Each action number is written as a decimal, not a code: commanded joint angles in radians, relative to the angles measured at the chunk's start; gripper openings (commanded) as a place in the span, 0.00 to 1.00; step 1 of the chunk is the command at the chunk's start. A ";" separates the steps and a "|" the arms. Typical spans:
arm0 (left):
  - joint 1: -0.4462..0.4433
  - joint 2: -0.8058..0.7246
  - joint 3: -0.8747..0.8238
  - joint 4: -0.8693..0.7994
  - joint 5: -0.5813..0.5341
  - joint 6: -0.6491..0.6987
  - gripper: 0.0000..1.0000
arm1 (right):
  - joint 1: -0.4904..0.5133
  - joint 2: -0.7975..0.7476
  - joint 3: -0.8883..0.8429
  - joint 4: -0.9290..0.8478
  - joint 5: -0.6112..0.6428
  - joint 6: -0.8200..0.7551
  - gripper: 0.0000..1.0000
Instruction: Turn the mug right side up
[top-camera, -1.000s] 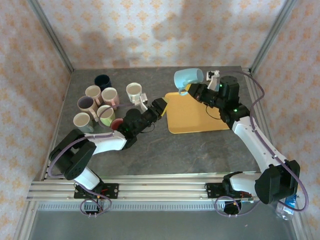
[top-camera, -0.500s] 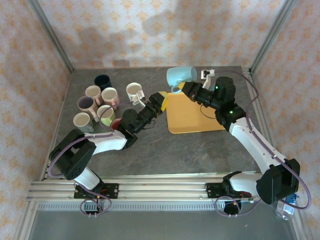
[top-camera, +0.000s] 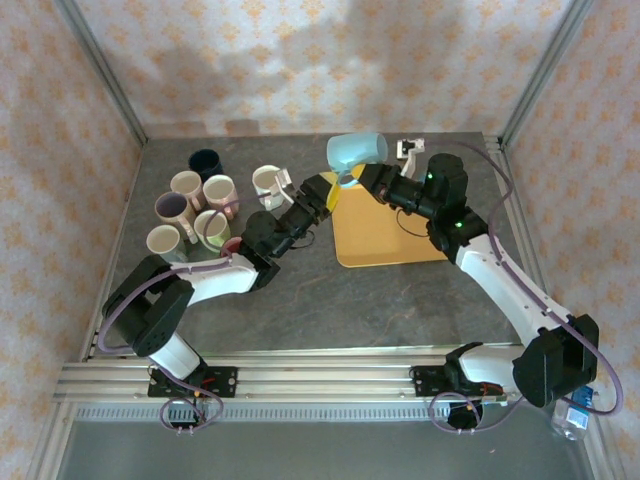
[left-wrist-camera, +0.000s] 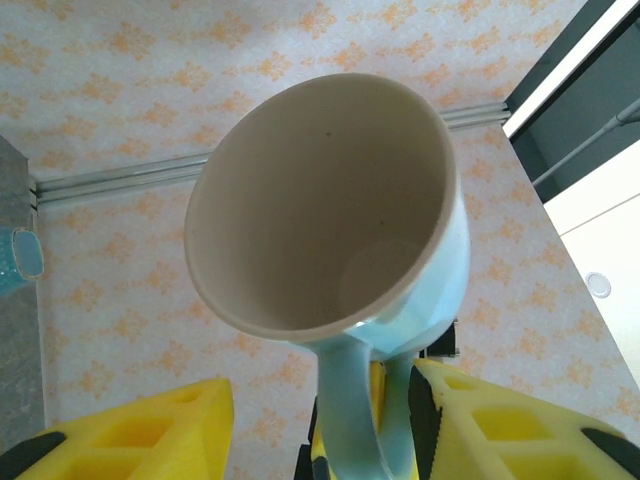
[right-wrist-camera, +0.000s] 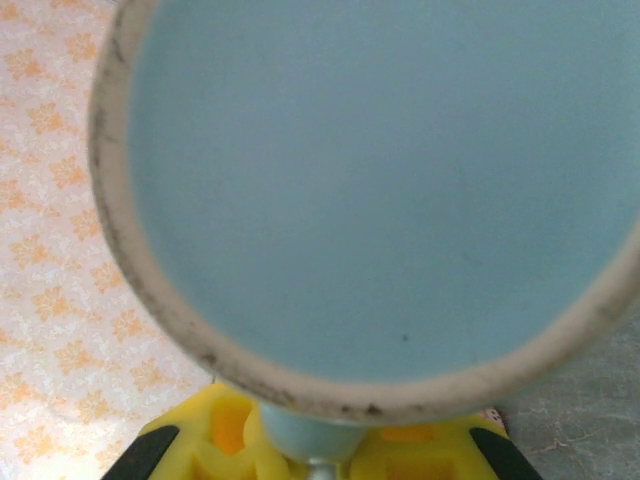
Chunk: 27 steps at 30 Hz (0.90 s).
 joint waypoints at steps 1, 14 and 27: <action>-0.013 0.011 0.031 0.057 0.021 -0.025 0.48 | 0.011 -0.014 0.012 0.152 -0.024 0.002 0.00; -0.034 -0.006 0.054 0.056 -0.008 -0.072 0.37 | 0.027 -0.003 -0.027 0.190 -0.041 0.018 0.00; -0.031 -0.014 0.031 0.063 -0.071 -0.072 0.19 | 0.038 -0.027 -0.067 0.224 -0.041 0.032 0.00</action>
